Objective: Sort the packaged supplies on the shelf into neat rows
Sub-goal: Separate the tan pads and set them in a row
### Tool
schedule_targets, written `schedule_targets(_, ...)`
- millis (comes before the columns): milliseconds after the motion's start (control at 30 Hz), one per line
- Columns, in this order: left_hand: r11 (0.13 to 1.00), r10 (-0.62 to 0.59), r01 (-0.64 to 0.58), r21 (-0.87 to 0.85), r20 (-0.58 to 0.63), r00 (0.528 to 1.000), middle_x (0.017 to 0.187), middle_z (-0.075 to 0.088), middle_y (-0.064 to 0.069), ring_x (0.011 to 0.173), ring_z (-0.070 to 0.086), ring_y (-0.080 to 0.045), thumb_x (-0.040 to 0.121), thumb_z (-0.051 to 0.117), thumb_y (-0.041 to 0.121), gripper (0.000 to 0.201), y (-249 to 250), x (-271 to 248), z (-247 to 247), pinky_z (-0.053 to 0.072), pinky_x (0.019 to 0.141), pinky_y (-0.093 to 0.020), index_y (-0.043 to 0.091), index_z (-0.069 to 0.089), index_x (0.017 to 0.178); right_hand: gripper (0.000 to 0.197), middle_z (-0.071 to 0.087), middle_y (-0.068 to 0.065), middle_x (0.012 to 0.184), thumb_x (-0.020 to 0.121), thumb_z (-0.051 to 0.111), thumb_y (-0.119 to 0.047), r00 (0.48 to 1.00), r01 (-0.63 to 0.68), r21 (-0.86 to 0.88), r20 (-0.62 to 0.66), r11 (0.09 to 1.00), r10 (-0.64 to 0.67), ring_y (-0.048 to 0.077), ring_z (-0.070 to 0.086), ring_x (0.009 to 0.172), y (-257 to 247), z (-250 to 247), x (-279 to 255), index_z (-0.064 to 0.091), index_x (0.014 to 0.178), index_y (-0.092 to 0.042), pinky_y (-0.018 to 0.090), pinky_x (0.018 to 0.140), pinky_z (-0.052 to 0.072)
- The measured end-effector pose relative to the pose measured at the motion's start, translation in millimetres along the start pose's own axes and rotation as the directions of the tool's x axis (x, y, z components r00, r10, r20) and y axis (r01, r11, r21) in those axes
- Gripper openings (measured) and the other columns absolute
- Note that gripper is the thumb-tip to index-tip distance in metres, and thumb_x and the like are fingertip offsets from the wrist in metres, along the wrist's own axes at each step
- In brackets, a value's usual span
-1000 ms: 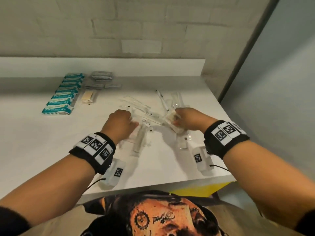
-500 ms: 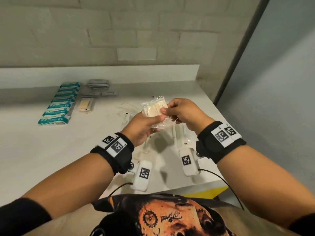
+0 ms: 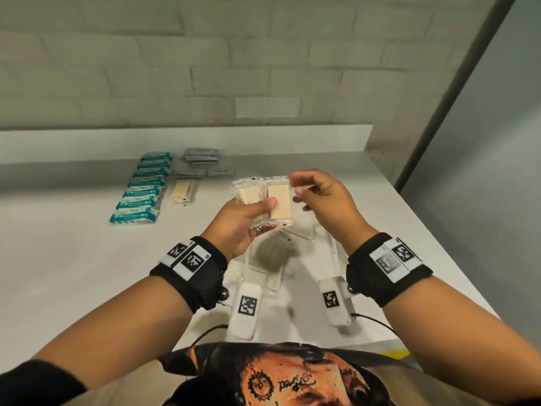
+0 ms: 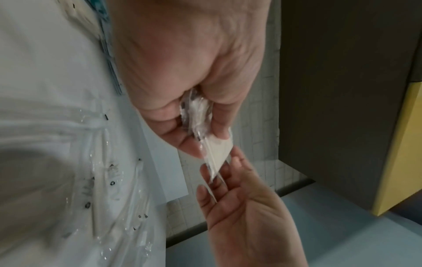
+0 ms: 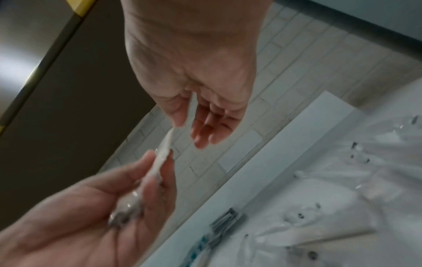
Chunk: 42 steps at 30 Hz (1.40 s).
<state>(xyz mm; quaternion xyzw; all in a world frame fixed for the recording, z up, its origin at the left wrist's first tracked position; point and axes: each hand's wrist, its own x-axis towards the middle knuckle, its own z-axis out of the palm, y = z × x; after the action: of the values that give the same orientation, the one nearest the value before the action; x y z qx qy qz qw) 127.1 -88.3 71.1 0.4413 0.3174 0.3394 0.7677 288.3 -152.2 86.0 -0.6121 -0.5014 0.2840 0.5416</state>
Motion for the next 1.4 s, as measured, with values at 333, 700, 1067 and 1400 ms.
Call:
schedule_targets(333,0.996,0.079,-0.079,-0.032,-0.014,0.997,0.086,0.072,-0.008,0.079,0.07,-0.021,0.087,0.062,0.003,0.012,13,-9,-40,0.059,0.071,-0.03,0.006,0.064,0.099,0.017,0.062,-0.004,0.06,0.091,0.061,-0.008,0.971,-0.119,-0.105,0.195,0.987,0.137,0.006,0.056,0.048,-16,46,9,0.056,0.075,-0.011,0.024,0.052,0.046)
schedule_targets(700,0.987,0.138,-0.135,0.087,-0.031,0.99,0.092,0.072,-0.007,0.082,0.07,-0.02,0.089,0.06,0.001,0.018,25,-23,-92,0.057,0.074,-0.033,0.011,0.065,0.103,0.011,0.065,0.005,0.07,0.089,0.063,-0.006,0.915,-0.177,-0.036,0.361,0.984,0.178,0.017,0.06,0.055,-28,93,21,0.057,0.083,-0.013,0.028,0.053,0.048)
schedule_targets(1067,0.973,0.083,-0.057,0.224,-0.109,0.991,0.094,0.068,-0.008,0.08,0.068,-0.019,0.085,0.067,0.003,0.024,46,-36,-169,0.058,0.068,-0.029,0.012,0.062,0.107,0.007,0.061,-0.004,0.069,0.083,0.072,-0.023,0.897,0.13,-0.648,0.399,0.75,0.189,0.012,0.055,0.069,-49,159,75,0.071,0.079,-0.016,0.021,0.058,0.038)
schedule_targets(1400,0.999,0.044,-0.046,-0.012,-0.139,0.989,0.119,0.068,-0.009,0.106,0.066,-0.029,0.095,0.05,0.006,0.034,57,-43,-220,0.057,0.083,-0.04,0.01,0.054,0.129,0.019,0.062,0.003,0.096,0.092,0.057,-0.025,0.715,0.306,-0.779,0.568,0.548,0.408,0.018,0.053,0.085,-3,221,61,0.066,0.102,-0.012,0.028,0.069,0.039)
